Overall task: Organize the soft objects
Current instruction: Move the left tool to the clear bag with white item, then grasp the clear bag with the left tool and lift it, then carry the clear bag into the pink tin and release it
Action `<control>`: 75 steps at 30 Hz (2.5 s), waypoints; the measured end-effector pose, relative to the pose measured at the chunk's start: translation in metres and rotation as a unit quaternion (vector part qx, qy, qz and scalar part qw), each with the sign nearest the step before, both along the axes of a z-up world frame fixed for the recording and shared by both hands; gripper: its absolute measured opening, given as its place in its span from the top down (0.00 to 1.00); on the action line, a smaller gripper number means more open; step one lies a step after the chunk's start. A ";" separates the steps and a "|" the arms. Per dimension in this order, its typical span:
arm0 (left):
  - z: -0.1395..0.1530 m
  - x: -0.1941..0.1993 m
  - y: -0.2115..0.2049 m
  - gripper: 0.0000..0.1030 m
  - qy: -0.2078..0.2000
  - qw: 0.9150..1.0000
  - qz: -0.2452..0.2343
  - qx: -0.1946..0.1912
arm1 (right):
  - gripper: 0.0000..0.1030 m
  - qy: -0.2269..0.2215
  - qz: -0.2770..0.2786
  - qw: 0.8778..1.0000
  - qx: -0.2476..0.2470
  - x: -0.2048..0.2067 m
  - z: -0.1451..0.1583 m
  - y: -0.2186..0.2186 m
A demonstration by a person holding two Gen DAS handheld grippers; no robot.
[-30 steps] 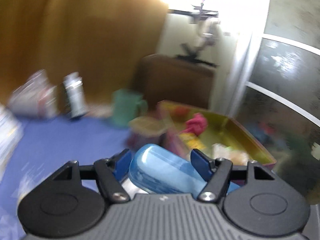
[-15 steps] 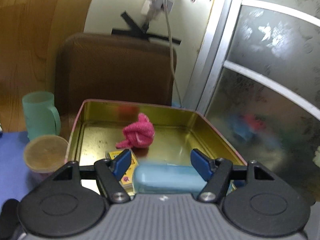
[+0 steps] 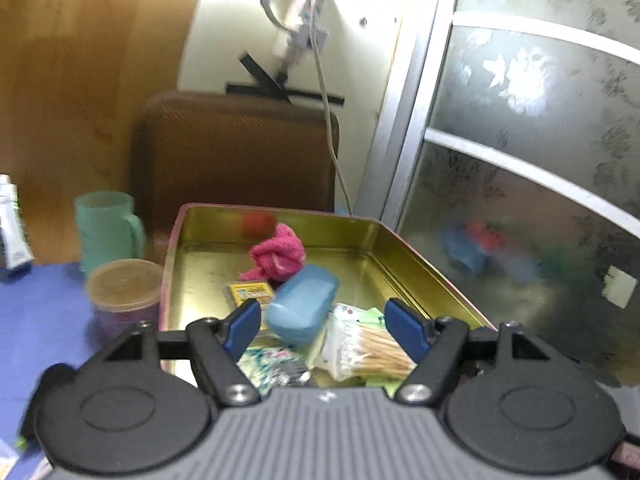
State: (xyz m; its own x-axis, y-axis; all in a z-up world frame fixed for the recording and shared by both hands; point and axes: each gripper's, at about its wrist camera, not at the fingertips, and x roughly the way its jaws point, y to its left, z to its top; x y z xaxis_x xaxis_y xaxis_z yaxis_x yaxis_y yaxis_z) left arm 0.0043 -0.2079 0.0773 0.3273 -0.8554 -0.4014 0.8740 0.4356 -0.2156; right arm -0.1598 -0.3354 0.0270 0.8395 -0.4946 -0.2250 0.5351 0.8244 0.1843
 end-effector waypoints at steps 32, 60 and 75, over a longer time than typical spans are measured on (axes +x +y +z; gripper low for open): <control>-0.079 0.066 0.249 0.32 0.190 0.962 0.193 -0.022 | 0.32 0.159 0.360 0.915 0.094 0.134 -0.019 0.152; -0.035 0.010 0.204 0.36 0.065 0.986 0.150 0.018 | 0.58 0.107 0.303 0.945 -0.053 0.092 -0.008 0.181; -0.003 0.009 0.009 0.36 0.021 0.999 -0.015 0.032 | 0.58 0.055 0.073 0.994 -0.066 0.041 0.013 0.058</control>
